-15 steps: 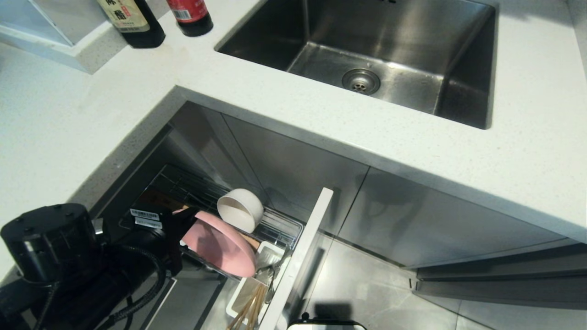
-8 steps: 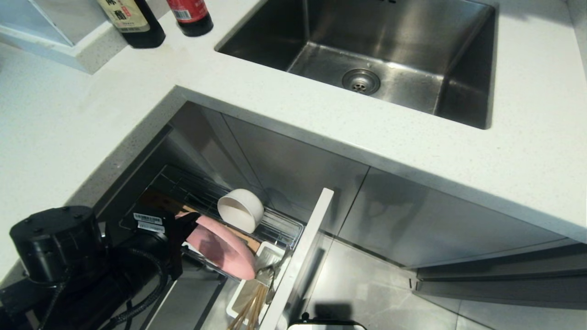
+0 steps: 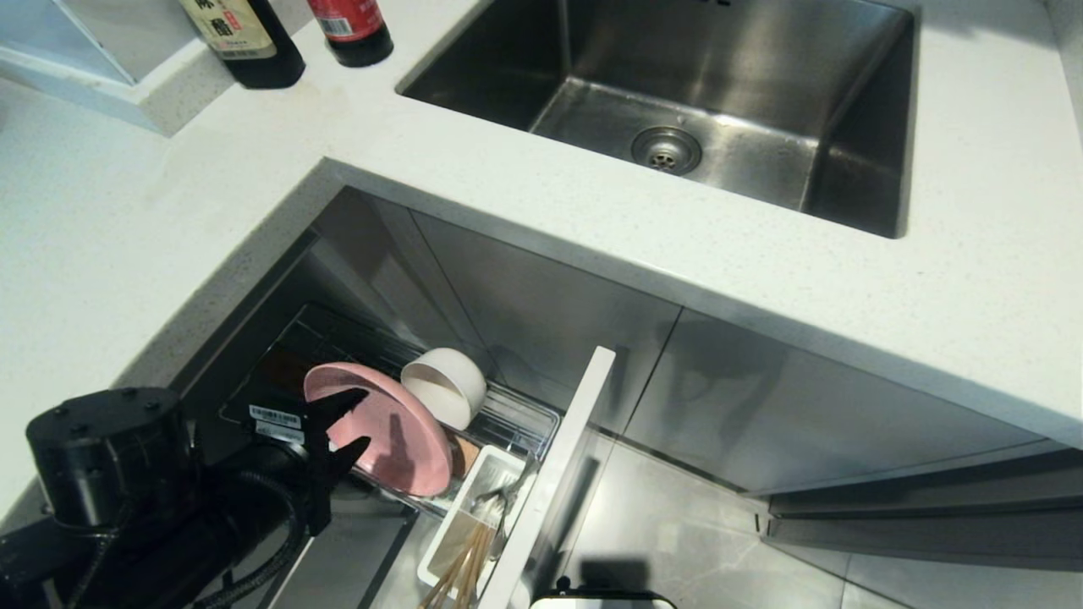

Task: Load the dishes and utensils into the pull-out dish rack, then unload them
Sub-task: Pick up the plate and place it in the cupboard

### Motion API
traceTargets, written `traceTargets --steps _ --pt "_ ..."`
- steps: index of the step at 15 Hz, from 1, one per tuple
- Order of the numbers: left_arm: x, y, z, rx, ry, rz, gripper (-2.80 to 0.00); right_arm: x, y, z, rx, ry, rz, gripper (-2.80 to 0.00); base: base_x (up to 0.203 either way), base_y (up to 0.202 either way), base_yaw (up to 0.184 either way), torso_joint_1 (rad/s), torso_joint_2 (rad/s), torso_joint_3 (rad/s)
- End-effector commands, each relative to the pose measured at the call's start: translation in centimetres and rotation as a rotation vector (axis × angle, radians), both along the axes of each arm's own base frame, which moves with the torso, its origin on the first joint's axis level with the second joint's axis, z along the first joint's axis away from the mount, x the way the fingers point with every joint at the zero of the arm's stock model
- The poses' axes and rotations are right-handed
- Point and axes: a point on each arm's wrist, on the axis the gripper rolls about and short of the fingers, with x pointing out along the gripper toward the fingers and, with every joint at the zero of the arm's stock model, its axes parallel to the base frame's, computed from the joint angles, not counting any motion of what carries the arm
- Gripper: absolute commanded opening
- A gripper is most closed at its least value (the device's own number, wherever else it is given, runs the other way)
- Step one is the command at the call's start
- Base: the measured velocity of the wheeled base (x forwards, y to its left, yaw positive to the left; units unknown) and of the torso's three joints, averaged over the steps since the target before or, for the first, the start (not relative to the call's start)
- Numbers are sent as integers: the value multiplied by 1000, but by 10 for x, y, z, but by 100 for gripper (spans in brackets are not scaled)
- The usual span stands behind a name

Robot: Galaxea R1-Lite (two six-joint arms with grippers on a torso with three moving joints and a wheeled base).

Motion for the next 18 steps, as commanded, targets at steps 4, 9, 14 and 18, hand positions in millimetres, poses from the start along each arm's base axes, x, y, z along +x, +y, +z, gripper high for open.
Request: traceTargets --steps 4,9,14,18 --pt "-22 7 19 -12 -61 -16 0 0 0 0 0 2 1 -280 0 0 0 0 0 0" --pt "-44 7 26 100 -56 -45 0 0 0 0 1 2 1 -280 0 0 0 0 0 0" --pt "-70 13 30 178 23 -132 0 0 0 0 0 2 1 -280 0 0 0 0 0 0" --pt "-81 16 33 312 11 -208 -280 0 0 0 0 2 1 -280 0 0 0 0 0 0"
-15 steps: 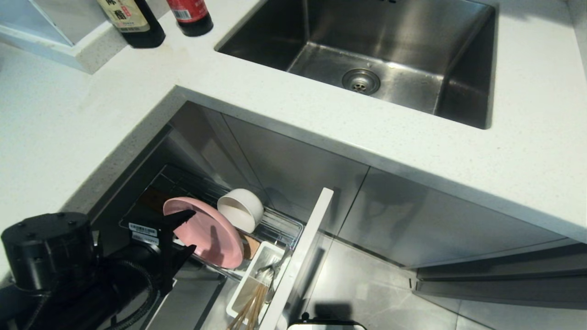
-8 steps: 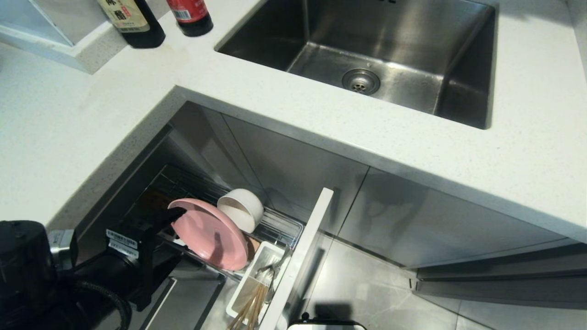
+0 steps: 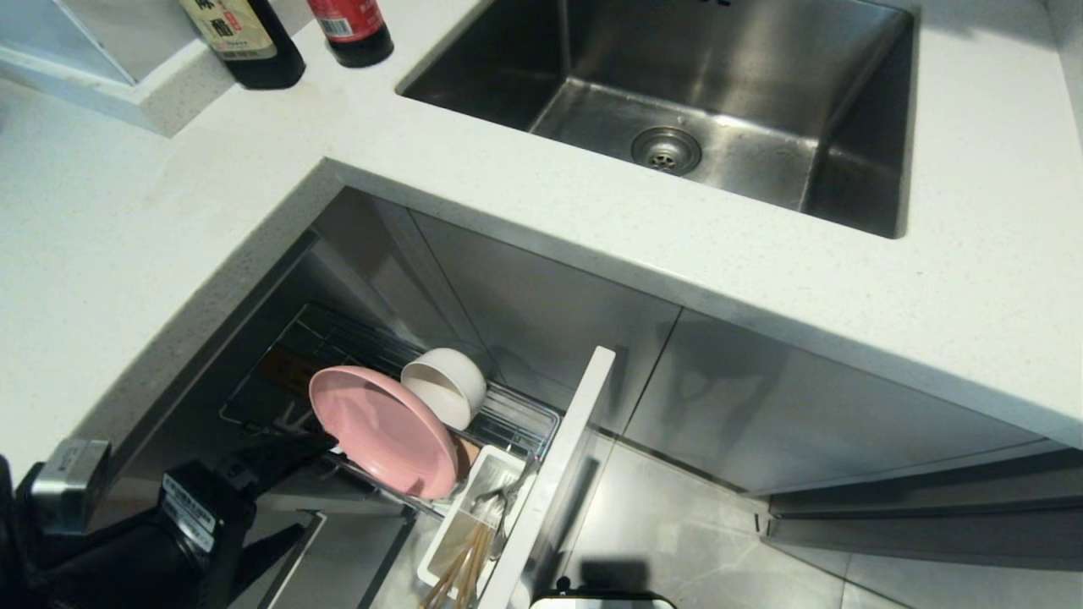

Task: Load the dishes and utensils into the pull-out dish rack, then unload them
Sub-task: Pick up the plate and place it in the cupboard

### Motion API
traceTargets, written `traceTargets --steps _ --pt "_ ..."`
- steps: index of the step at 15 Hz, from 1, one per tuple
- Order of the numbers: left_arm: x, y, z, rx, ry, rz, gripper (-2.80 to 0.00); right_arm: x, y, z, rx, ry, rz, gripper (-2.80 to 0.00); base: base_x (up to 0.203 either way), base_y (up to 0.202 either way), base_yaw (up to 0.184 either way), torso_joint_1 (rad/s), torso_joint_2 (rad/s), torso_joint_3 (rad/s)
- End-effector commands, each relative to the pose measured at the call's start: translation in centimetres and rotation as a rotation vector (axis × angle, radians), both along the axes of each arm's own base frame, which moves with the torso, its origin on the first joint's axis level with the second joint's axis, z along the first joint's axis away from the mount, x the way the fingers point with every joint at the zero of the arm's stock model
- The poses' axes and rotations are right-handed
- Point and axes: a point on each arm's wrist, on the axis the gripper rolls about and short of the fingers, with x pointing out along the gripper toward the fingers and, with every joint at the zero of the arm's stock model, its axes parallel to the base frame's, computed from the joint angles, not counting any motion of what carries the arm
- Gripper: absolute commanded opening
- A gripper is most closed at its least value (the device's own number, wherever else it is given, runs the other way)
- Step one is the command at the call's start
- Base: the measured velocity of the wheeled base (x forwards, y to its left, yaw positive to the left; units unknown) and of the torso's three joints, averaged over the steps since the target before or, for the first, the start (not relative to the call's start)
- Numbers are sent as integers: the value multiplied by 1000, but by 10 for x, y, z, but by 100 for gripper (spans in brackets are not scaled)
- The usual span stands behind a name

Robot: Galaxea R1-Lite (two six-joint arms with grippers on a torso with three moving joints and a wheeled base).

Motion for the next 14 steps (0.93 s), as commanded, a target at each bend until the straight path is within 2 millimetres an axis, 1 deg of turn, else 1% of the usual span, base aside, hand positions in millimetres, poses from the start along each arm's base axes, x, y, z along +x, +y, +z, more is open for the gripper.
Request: traceTargets --steps 1,3,6,7,10,12,14 --pt "-6 4 7 23 -40 -24 -280 0 0 0 0 2 1 -280 0 0 0 0 0 0" --pt "-10 7 13 107 -71 -55 -280 0 0 0 0 2 1 -280 0 0 0 0 0 0" --pt "-21 16 32 193 -140 -80 -280 0 0 0 0 2 1 -280 0 0 0 0 0 0" --pt "-22 18 38 216 -170 -51 -280 0 0 0 0 2 1 -280 0 0 0 0 0 0" --pt "-23 21 69 301 -273 10 -280 0 0 0 0 2 1 -280 0 0 0 0 0 0" --pt "-35 32 85 342 -333 19 -280 0 0 0 0 2 1 -280 0 0 0 0 0 0" --pt "-49 46 99 390 -374 52 -280 0 0 0 0 2 1 -280 0 0 0 0 0 0"
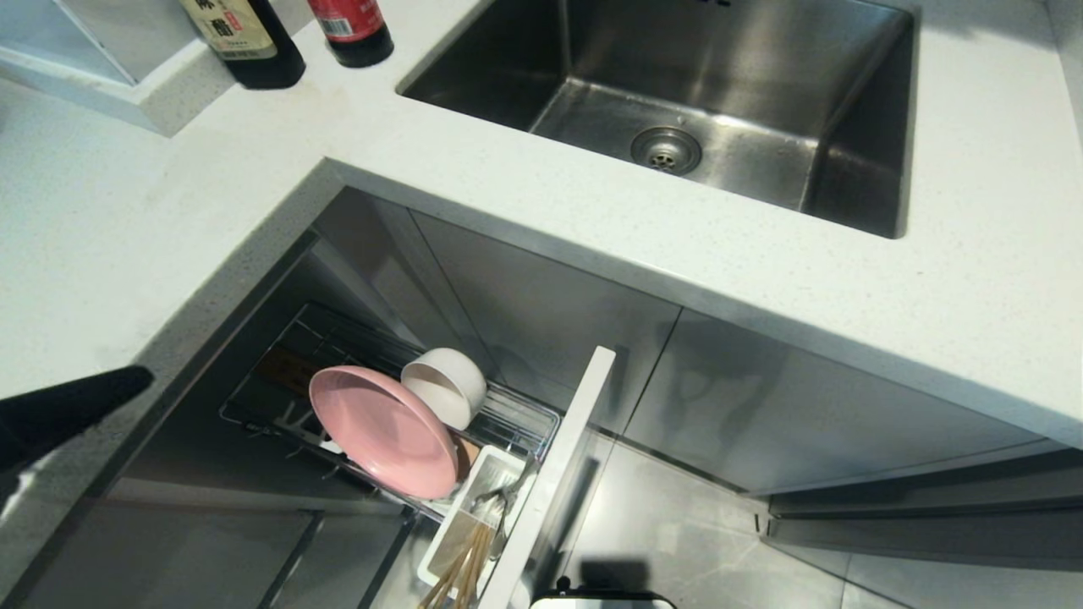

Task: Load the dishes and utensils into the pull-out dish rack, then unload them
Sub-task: Pick up the plate and place it in the cupboard, then take the plate out of the cupboard

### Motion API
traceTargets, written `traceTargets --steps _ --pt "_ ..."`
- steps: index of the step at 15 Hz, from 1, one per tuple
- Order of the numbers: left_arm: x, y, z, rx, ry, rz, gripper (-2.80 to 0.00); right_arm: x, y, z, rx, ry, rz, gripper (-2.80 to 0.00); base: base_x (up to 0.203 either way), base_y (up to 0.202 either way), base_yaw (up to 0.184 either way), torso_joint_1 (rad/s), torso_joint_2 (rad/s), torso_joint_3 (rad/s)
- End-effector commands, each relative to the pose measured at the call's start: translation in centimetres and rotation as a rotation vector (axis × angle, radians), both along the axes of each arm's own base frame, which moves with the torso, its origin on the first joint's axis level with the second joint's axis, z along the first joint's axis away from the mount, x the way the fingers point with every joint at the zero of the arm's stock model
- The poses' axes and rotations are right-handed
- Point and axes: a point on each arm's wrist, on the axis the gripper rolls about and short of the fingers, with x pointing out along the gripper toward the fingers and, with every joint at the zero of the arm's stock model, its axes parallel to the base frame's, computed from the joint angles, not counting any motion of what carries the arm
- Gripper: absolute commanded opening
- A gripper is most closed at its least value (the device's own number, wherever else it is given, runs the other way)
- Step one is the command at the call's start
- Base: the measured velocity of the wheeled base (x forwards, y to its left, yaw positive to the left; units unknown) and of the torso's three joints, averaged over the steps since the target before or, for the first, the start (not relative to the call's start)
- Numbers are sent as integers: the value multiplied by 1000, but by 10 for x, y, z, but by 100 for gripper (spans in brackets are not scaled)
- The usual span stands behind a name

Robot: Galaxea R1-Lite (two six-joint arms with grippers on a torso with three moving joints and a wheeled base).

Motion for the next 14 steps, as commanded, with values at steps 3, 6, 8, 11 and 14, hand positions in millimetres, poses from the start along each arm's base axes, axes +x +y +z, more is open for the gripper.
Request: traceTargets --steps 3,6,8,11,14 --pt "-42 34 38 80 -189 125 -280 0 0 0 0 2 1 -280 0 0 0 0 0 0" --pt "-88 49 43 219 -310 168 -280 0 0 0 0 2 1 -280 0 0 0 0 0 0" --pt "-116 53 39 288 -395 203 -280 0 0 0 0 1 1 -280 0 0 0 0 0 0" --pt "-150 55 28 338 -464 263 -280 0 0 0 0 2 1 -280 0 0 0 0 0 0" --pt "-163 60 22 311 -414 352 -280 0 0 0 0 2 1 -280 0 0 0 0 0 0"
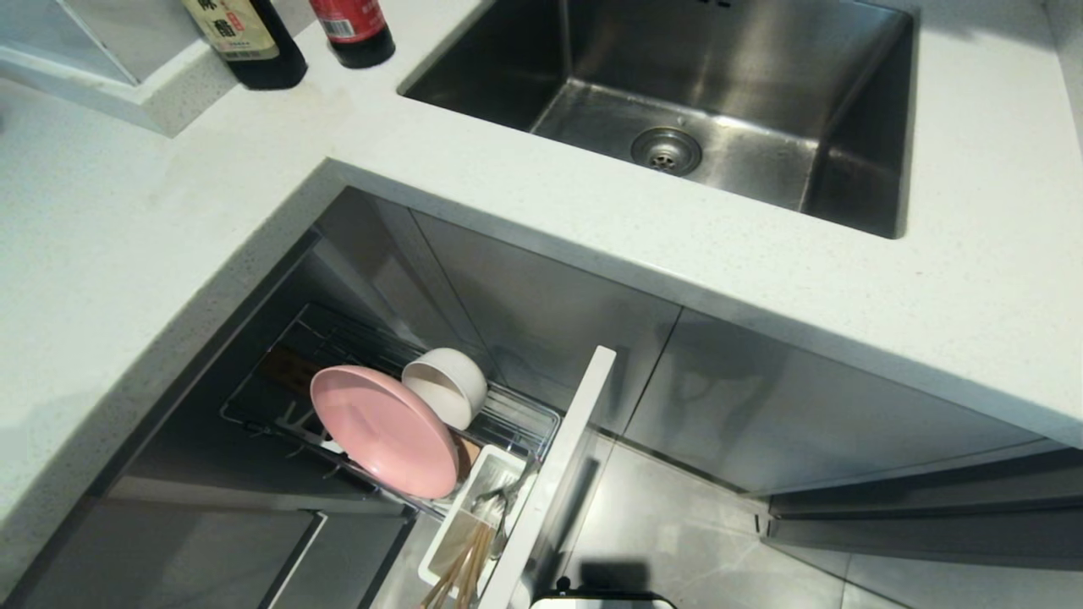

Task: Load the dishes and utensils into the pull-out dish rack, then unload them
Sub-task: Take the plate out of the cupboard

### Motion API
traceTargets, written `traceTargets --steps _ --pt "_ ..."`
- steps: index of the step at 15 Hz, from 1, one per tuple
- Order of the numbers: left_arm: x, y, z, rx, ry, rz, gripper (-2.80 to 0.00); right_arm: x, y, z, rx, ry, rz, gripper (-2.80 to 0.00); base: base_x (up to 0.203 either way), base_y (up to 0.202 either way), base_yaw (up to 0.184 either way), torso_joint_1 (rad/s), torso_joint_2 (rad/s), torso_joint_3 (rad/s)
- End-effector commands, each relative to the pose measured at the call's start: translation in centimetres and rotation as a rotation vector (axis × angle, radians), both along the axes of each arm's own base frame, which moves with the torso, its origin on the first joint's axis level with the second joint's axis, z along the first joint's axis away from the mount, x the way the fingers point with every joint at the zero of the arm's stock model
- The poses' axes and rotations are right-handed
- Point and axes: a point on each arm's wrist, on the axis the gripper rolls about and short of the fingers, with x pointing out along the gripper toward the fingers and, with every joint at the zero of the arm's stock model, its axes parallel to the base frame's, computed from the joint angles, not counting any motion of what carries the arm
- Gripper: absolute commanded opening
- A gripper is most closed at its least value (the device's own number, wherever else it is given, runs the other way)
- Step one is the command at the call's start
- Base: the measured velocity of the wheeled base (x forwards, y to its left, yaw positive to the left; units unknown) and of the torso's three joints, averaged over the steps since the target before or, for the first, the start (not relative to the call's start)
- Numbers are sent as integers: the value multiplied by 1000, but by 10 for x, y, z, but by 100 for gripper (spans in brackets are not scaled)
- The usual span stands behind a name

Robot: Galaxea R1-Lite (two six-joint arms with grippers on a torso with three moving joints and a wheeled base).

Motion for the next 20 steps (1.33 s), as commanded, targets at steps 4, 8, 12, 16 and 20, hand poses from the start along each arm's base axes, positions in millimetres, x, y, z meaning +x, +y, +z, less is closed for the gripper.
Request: traceTargets --steps 4,8,12,16,20 --pt "-8 0 -9 -8 26 -29 -280 0 0 0 0 2 1 -280 0 0 0 0 0 0" --pt "-15 -2 -16 -69 121 -80 -280 0 0 0 0 2 1 -280 0 0 0 0 0 0" --pt "-24 -10 -15 -46 143 -138 -280 0 0 0 0 2 1 -280 0 0 0 0 0 0" --pt "-39 -31 -44 42 106 -183 -280 0 0 0 0 2 1 -280 0 0 0 0 0 0" --pt "-31 -28 -99 61 114 -186 -280 0 0 0 1 2 1 -280 0 0 0 0 0 0"
